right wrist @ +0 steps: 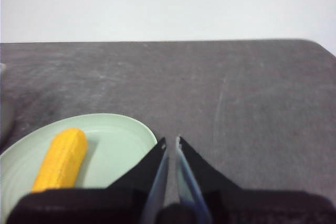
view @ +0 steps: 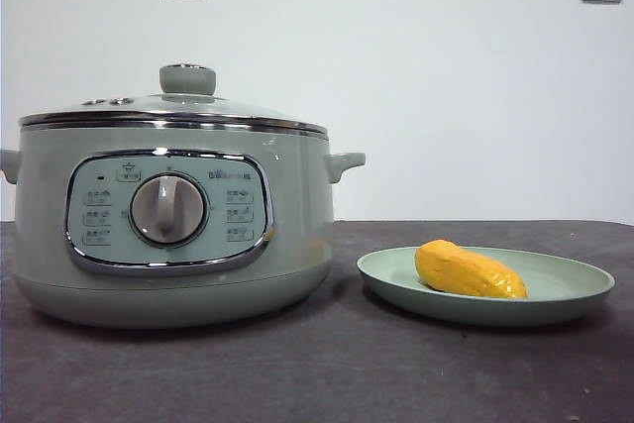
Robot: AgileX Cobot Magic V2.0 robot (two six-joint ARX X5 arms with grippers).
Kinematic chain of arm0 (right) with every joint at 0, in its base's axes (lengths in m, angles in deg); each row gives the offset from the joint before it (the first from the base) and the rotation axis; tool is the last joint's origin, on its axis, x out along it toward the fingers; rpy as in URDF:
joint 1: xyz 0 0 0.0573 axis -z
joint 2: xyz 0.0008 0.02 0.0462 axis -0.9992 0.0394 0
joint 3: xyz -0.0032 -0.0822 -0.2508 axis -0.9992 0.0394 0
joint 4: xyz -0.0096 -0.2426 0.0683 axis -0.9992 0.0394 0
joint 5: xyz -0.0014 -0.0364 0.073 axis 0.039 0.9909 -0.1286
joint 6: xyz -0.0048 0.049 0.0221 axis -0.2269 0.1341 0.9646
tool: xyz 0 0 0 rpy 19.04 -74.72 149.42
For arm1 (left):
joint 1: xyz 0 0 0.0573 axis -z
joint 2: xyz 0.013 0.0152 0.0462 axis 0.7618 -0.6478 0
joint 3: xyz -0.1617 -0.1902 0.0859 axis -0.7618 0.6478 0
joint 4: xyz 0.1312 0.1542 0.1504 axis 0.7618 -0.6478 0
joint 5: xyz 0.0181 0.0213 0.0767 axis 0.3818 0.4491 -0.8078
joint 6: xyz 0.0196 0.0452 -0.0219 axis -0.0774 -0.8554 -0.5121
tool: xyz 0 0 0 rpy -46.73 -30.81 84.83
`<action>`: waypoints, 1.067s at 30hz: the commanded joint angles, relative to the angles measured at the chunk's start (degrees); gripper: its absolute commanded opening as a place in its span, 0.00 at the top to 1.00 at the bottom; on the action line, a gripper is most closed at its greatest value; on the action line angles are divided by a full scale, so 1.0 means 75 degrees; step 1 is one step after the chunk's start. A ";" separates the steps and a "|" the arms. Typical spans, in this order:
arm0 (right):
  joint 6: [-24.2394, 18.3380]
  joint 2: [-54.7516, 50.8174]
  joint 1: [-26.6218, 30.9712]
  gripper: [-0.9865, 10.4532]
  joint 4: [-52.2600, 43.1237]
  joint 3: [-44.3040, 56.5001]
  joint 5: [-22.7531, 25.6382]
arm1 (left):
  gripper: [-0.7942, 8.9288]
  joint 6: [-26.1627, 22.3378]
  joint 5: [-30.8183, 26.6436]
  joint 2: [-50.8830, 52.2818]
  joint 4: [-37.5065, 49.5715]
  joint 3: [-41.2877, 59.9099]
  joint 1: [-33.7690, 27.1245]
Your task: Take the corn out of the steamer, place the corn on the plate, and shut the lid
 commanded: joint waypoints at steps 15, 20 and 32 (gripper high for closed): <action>0.0525 -0.0321 0.0000 0.89 0.1020 0.0189 0.0044 | 0.92 0.0047 -0.0012 0.0017 0.0029 0.0108 -0.0015; 0.0525 -0.0321 0.0000 0.89 0.1020 0.0189 0.0044 | 0.92 0.0047 -0.0012 0.0017 0.0029 0.0108 -0.0015; 0.0525 -0.0321 0.0000 0.89 0.1020 0.0189 0.0044 | 0.92 0.0047 -0.0012 0.0017 0.0029 0.0108 -0.0015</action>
